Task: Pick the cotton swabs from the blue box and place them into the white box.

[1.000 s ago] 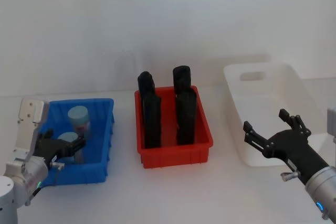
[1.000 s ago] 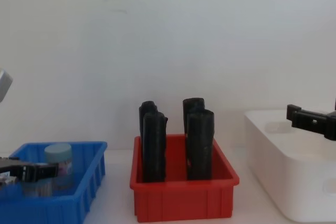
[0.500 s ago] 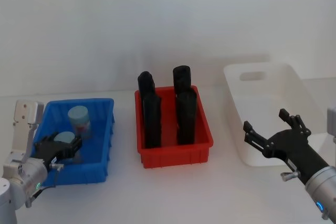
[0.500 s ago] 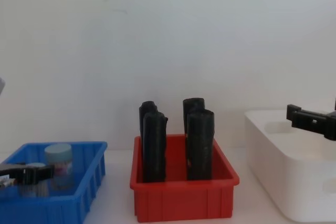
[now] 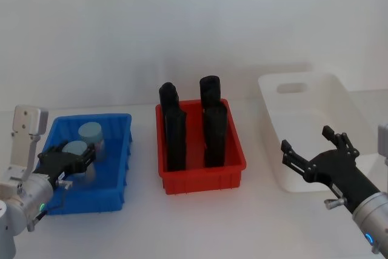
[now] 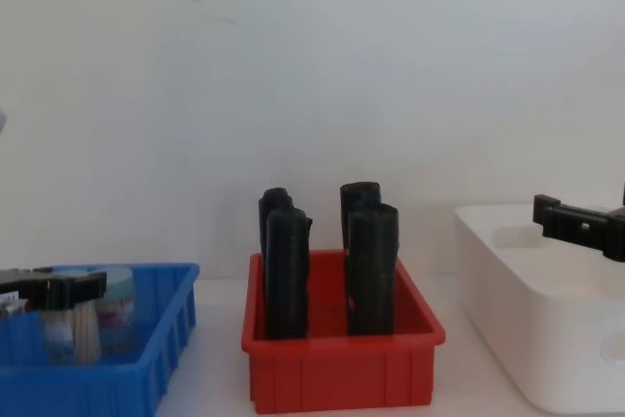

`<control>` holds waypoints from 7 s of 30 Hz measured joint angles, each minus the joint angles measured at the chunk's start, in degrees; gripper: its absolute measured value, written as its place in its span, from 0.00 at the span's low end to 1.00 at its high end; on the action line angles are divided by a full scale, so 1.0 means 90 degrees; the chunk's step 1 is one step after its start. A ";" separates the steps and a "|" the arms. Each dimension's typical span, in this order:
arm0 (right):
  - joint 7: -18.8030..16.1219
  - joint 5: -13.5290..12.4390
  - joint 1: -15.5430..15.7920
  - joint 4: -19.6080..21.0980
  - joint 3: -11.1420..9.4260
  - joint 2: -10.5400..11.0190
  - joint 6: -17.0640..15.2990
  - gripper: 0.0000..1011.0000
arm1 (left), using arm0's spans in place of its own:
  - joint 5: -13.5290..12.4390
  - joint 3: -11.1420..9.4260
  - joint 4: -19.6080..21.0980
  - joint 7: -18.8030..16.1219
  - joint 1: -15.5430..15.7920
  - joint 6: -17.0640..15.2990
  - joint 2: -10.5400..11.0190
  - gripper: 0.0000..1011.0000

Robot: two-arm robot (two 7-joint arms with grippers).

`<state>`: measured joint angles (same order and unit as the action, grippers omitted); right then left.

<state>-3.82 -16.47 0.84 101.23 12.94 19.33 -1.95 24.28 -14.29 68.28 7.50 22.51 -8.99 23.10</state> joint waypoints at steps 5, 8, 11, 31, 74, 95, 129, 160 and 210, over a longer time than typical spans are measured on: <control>0.0000 0.0000 0.0000 0.0000 0.0000 0.0000 0.0000 0.99 | -0.0080 0.0061 0.0481 0.0031 -0.0074 -0.0090 0.0098 0.66; 0.0000 0.0000 0.0000 0.0000 0.0000 0.0000 0.0000 0.99 | -0.0121 0.0088 0.0715 0.0092 -0.0102 -0.0156 0.0147 0.66; 0.0000 0.0000 0.0000 0.0000 0.0000 0.0000 0.0000 0.99 | -0.0163 0.0117 0.1004 0.0210 -0.0131 -0.0258 0.0207 0.66; 0.0000 0.0000 0.0000 0.0000 0.0000 0.0000 0.0000 0.99 | -0.0240 0.0149 0.1497 0.0430 -0.0199 -0.0499 0.0277 0.66; 0.0000 0.0000 0.0000 0.0000 0.0000 0.0000 0.0000 0.99 | -0.0289 -0.0279 0.0561 0.3370 0.0588 0.0249 -0.0175 0.66; 0.0000 0.0000 0.0000 0.0000 -0.0001 0.0000 0.0000 0.99 | -0.0311 -0.0581 0.0210 0.4412 0.0904 0.0454 -0.0459 0.66; -0.1778 0.0514 -0.0392 -0.0267 0.0288 -0.0130 -0.0253 0.99 | -0.0309 -0.0654 0.0138 0.4641 0.0972 0.0495 -0.0521 0.66; -0.2688 0.1711 -0.1454 -0.1357 0.0770 -0.0827 -0.0618 0.99 | -0.0309 -0.0656 0.0135 0.4655 0.0976 0.0495 -0.0524 0.66; -0.2417 0.2009 -0.2167 -0.2489 0.1013 -0.1346 0.0178 0.64 | -0.0309 -0.0656 0.0136 0.4653 0.0976 0.0495 -0.0525 0.96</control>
<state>-25.57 1.62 -18.67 78.83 22.06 7.22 -0.34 21.50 -20.20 69.50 49.38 31.29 -4.54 18.37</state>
